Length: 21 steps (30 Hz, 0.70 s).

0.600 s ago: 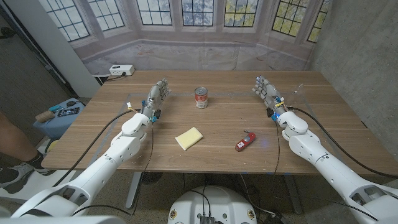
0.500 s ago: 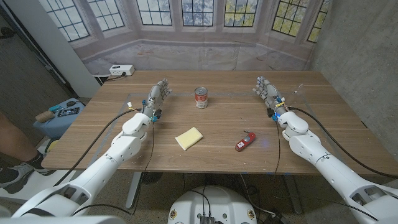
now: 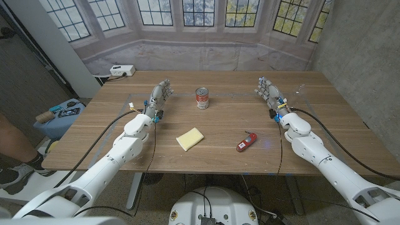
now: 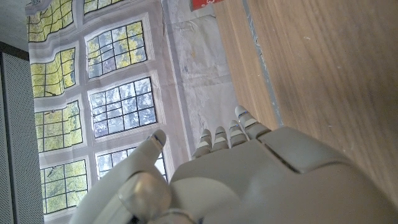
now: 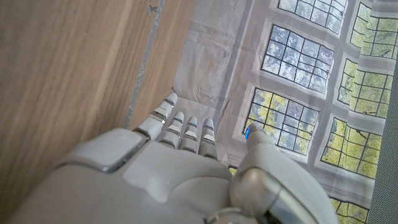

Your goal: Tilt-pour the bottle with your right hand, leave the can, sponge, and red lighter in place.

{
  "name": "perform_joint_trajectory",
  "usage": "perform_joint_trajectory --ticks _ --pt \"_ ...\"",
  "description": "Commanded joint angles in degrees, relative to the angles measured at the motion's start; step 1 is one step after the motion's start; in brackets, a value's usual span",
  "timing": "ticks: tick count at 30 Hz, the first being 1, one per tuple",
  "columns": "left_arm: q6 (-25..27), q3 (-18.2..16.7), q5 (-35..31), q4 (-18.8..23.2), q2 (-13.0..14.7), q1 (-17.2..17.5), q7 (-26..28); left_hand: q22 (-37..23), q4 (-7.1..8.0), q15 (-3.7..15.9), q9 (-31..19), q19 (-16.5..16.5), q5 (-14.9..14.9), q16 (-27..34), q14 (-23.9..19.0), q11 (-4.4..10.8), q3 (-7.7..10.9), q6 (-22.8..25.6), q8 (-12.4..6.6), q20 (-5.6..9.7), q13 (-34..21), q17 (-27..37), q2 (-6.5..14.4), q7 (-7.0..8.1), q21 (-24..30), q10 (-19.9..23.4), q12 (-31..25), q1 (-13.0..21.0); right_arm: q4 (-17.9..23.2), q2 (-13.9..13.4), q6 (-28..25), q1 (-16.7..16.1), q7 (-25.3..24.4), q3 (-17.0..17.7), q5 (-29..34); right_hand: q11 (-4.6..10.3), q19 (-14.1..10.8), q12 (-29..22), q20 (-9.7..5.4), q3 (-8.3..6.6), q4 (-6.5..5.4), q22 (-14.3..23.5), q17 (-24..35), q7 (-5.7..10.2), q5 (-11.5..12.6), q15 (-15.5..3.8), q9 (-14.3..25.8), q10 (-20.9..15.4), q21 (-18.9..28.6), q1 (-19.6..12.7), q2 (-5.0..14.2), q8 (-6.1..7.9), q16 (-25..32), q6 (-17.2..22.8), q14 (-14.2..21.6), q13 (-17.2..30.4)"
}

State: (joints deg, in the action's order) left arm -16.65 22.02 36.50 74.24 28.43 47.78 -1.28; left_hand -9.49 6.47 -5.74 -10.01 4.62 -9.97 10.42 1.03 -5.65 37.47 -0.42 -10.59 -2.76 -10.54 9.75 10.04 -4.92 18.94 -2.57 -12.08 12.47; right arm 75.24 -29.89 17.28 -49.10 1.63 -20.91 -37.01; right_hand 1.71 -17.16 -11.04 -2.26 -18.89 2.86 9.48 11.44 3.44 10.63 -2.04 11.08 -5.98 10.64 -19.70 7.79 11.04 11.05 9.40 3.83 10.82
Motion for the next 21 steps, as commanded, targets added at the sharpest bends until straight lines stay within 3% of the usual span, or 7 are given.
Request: perform_joint_trajectory --ticks 1,21 --pt "0.6 -0.1 0.1 1.4 0.9 1.0 0.1 -0.3 -0.14 -0.61 -0.1 0.5 -0.2 0.1 0.0 -0.26 0.41 0.3 -0.16 -0.14 -0.3 0.1 -0.1 -0.46 -0.2 0.0 -0.2 0.6 4.1 -1.2 -0.3 -2.2 -1.8 0.1 1.1 0.67 -0.6 -0.6 -2.01 0.02 0.62 0.1 0.0 -0.67 0.0 -1.58 0.1 -1.0 0.3 -0.5 -0.48 0.43 0.5 0.4 0.8 0.3" --pt "0.5 -0.6 0.3 2.9 2.6 2.3 -1.0 -0.3 -0.88 -0.69 -0.1 0.5 -0.1 -0.1 0.3 -0.31 0.79 0.1 0.02 -0.23 -0.3 0.0 -0.4 -0.33 -0.8 -0.3 0.1 1.0 12.3 -3.4 -0.5 -7.5 -6.0 0.3 3.8 0.11 -1.0 -0.5 -1.94 0.36 1.86 0.1 -0.3 -1.47 -0.2 -1.47 0.0 -1.3 0.4 -1.1 -1.6 0.49 0.5 0.6 1.0 0.3"
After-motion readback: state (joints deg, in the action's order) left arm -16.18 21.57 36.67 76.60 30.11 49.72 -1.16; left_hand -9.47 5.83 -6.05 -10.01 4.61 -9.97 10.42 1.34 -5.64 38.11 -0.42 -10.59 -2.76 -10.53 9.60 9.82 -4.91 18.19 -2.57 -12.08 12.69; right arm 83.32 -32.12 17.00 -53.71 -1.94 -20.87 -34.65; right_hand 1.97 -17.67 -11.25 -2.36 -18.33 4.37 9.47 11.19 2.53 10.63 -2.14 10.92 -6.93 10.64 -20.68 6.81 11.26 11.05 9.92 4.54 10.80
